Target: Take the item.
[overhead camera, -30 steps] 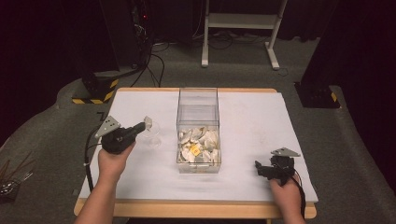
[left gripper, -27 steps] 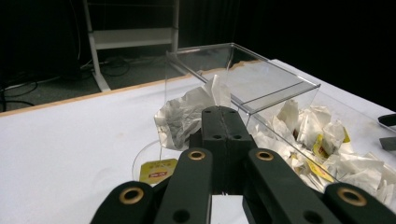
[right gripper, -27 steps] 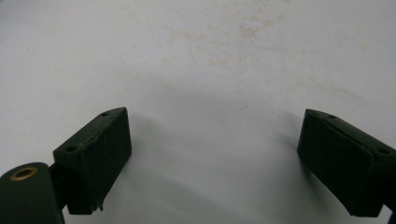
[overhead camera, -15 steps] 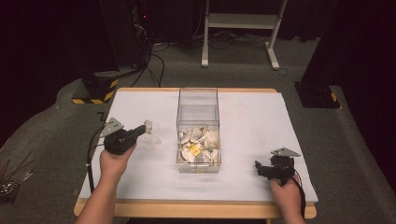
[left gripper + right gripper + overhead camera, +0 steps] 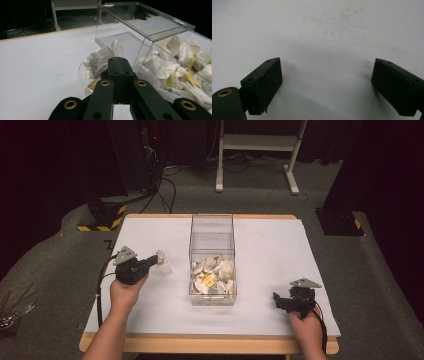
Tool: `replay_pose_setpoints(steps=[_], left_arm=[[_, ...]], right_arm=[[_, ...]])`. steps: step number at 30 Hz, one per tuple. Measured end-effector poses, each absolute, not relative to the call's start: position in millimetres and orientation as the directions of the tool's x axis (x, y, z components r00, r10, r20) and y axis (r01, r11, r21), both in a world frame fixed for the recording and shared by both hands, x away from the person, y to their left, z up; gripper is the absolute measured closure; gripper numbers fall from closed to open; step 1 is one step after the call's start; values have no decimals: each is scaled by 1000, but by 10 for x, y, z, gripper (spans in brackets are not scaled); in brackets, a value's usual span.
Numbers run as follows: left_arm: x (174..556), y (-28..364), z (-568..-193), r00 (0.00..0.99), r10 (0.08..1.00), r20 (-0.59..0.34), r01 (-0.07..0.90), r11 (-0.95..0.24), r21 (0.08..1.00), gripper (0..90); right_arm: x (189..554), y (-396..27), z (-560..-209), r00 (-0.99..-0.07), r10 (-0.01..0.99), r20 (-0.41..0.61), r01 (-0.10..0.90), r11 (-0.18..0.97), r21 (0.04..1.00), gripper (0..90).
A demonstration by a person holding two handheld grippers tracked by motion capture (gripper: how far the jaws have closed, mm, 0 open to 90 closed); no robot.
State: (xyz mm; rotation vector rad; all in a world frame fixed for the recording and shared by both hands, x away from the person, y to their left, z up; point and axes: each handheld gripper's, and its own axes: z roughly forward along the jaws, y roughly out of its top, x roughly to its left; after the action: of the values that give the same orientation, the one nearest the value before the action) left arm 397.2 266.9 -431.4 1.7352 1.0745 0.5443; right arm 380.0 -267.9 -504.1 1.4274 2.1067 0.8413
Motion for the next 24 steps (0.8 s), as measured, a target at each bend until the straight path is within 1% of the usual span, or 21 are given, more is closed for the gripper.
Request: replay_pose_setpoints(steps=[9, 13, 14, 15, 18, 19, 22, 23, 24], left_arm=[[4020, 2656, -4332, 486, 865, -126, 439, -117, 891, 900], [4048, 2645, -4319, 481, 870, -111, 443, -132, 887, 900], [4055, 2653, -4315, 483, 868, -114, 440, -129, 889, 871], [4059, 2673, -4309, 483, 866, -127, 436, -112, 893, 814], [4058, 2684, -4305, 472, 874, -116, 431, -114, 895, 719], [4056, 2683, -4310, 464, 880, -99, 430, -126, 894, 683], [4051, 2671, -4312, 454, 886, -89, 431, -131, 893, 617], [4044, 2664, -4308, 450, 889, -82, 429, -135, 893, 617], [4030, 2653, -4301, 442, 894, -72, 424, -137, 895, 550]], right_arm=[[3795, -2676, -5041, -356, 934, -35, 653, 275, 706, 101], [3782, -2671, -5039, -368, 929, -40, 642, 285, 712, 132], [3785, -2675, -5038, -369, 929, -33, 646, 282, 709, 131], [3790, -2679, -5040, -370, 929, -29, 647, 279, 710, 130], [3793, -2680, -5040, -371, 928, -25, 648, 278, 709, 128], [3792, -2680, -5040, -369, 929, -24, 650, 276, 708, 128], [3792, -2680, -5040, -371, 928, -26, 648, 279, 709, 128], [3792, -2680, -5040, -371, 928, -27, 647, 279, 709, 128], [3792, -2680, -5040, -371, 928, -27, 647, 279, 709, 128]])
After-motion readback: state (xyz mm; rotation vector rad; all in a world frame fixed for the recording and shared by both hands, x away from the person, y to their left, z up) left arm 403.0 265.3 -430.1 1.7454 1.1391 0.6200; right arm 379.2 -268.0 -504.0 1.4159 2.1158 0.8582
